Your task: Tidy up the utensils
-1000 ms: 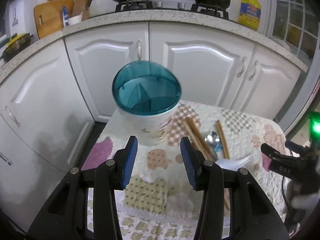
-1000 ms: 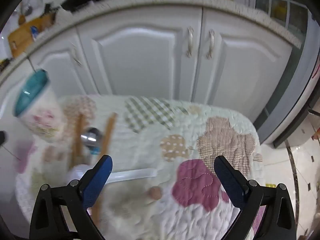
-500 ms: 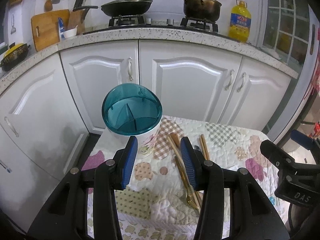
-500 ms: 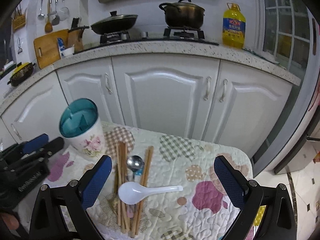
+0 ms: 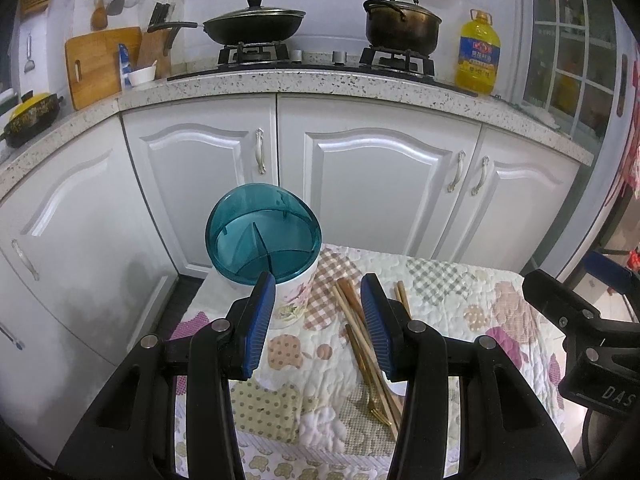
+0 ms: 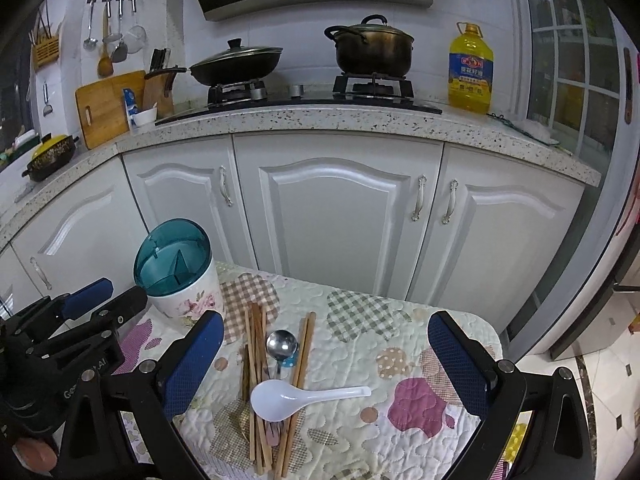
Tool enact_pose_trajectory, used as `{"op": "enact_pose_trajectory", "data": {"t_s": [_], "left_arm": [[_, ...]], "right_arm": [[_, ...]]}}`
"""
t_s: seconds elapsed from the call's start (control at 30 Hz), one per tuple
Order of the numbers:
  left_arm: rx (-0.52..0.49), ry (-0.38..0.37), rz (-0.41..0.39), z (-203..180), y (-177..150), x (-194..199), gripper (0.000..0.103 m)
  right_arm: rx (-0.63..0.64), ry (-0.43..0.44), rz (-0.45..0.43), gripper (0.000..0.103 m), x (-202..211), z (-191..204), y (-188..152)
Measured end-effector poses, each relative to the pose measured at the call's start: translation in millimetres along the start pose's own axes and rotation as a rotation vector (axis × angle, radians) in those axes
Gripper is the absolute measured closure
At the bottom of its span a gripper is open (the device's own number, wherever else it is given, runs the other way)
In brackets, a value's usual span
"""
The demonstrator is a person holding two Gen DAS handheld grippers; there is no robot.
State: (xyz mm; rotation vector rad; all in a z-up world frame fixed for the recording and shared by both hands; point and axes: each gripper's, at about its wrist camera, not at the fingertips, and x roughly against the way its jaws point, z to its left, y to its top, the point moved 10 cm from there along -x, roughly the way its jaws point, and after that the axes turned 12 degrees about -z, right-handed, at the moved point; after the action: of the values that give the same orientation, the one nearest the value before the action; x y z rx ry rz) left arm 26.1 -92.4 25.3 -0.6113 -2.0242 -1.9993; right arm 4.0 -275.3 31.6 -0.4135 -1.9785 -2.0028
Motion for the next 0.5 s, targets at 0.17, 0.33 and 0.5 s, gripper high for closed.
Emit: {"op": "enact_pose_trajectory", "data": {"t_s": [0.17,0.33,0.5], "left_arm": [[0.002,-0.007,-0.002,-1.0,1.7,-0.1,0.059],[-0.003,-0.016,-0.010,-4.5,5.0,1.3,0.059],[0.001,-0.021,-0.015,-5.0,6.7,2.1,0.059]], "right_arm": [[-0.006,-0.002,0.008,0.001,-1.9,-2.6,-0.8],[-0.006,-0.007,0.005,0.001,-1.6,-4.2,1.0],[-0.008,-0.007,0.006,0.001,-2.3,-5.2,2.7]]}}
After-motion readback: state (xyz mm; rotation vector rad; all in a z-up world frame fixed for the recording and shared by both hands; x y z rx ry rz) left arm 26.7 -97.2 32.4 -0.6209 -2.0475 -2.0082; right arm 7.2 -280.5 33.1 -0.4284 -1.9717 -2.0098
